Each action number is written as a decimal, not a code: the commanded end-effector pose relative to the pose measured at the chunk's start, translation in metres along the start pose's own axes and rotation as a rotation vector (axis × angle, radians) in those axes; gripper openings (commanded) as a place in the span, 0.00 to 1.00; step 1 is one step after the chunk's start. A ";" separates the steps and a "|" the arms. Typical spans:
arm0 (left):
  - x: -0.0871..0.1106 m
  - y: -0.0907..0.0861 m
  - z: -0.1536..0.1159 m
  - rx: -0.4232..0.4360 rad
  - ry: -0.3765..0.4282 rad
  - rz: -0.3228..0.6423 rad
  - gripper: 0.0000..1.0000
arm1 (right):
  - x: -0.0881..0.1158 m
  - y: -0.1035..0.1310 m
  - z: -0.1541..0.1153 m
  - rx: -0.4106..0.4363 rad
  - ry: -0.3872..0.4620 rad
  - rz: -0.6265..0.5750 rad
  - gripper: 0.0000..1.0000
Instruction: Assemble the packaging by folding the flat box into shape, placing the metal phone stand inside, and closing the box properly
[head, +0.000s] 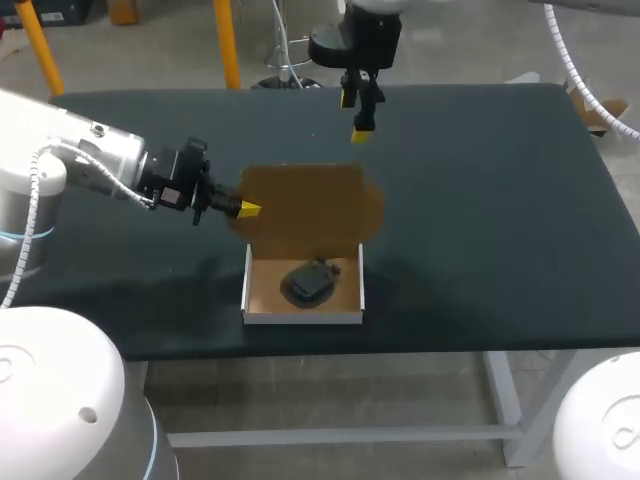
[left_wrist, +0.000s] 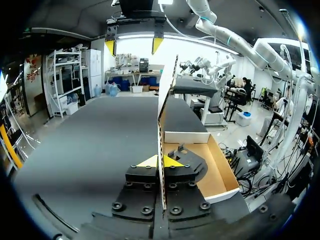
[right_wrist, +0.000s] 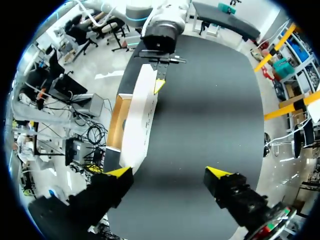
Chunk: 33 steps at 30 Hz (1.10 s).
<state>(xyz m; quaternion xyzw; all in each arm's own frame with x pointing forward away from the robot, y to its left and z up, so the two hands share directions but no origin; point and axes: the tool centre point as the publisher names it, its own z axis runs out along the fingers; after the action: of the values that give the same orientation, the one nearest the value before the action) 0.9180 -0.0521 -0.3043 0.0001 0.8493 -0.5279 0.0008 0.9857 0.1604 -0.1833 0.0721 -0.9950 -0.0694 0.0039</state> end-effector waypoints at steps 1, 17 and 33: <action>0.006 0.001 -0.002 0.011 -0.024 0.028 0.00 | -0.002 0.003 -0.003 0.007 0.009 -0.001 1.00; 0.012 0.003 0.002 -0.035 -0.078 0.093 0.00 | -0.004 0.008 -0.002 0.006 0.013 -0.010 1.00; 0.013 0.003 0.001 -0.035 -0.078 0.094 0.00 | -0.015 0.037 0.001 0.070 -0.039 0.032 1.00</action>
<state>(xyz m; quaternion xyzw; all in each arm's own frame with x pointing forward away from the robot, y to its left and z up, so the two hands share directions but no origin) 0.9062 -0.0518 -0.3065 0.0194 0.8570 -0.5116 0.0586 0.9937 0.1868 -0.1789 0.0585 -0.9967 -0.0535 -0.0180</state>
